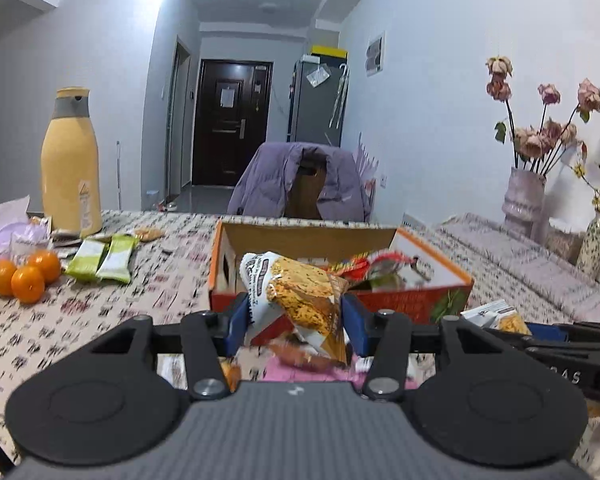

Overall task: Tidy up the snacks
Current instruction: 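Carry both packets over the box and open both grippers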

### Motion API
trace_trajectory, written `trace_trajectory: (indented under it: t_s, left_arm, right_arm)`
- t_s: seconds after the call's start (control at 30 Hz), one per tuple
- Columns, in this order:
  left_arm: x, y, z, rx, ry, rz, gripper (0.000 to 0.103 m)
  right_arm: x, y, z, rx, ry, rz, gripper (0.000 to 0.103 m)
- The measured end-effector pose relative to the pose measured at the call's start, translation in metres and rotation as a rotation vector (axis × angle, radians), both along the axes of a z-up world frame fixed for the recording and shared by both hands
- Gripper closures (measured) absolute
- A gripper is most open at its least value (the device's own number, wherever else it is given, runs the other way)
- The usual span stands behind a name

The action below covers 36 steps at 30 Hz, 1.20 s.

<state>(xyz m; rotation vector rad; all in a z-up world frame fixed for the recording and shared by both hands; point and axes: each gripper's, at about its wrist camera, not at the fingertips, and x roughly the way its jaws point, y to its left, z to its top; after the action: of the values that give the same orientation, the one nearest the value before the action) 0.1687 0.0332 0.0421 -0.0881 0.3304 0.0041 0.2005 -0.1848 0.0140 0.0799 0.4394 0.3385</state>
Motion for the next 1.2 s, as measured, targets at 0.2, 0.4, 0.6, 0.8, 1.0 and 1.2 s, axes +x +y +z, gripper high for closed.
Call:
trace_trajectory:
  t_s: [0.2, 0.4, 0.6, 0.8, 1.0, 1.2]
  left_arm:
    - [0.025, -0.003, 0.011, 0.0, -0.023, 0.004, 0.053]
    - [0.055, -0.002, 0.024, -0.012, -0.042, 0.009, 0.053]
    - [0.09, -0.002, 0.034, -0.019, -0.054, 0.022, 0.053]
    - [0.129, 0.005, 0.035, -0.041, -0.043, 0.045, 0.053]
    - [0.166, 0.013, 0.017, -0.067, -0.011, 0.09, 0.053]
    - [0.179, 0.019, -0.006, -0.041, 0.036, 0.104, 0.054]
  right_arm:
    - [0.025, 0.006, 0.014, -0.007, -0.034, -0.006, 0.063]
    - [0.056, 0.016, 0.033, -0.025, -0.081, -0.005, 0.063]
    - [0.098, 0.03, 0.049, -0.025, -0.098, 0.001, 0.063]
    - [0.135, 0.044, 0.054, -0.024, -0.098, 0.003, 0.063]
    - [0.171, 0.059, 0.036, -0.045, -0.088, -0.02, 0.063]
    - [0.181, 0.057, 0.013, -0.06, -0.058, -0.02, 0.063]
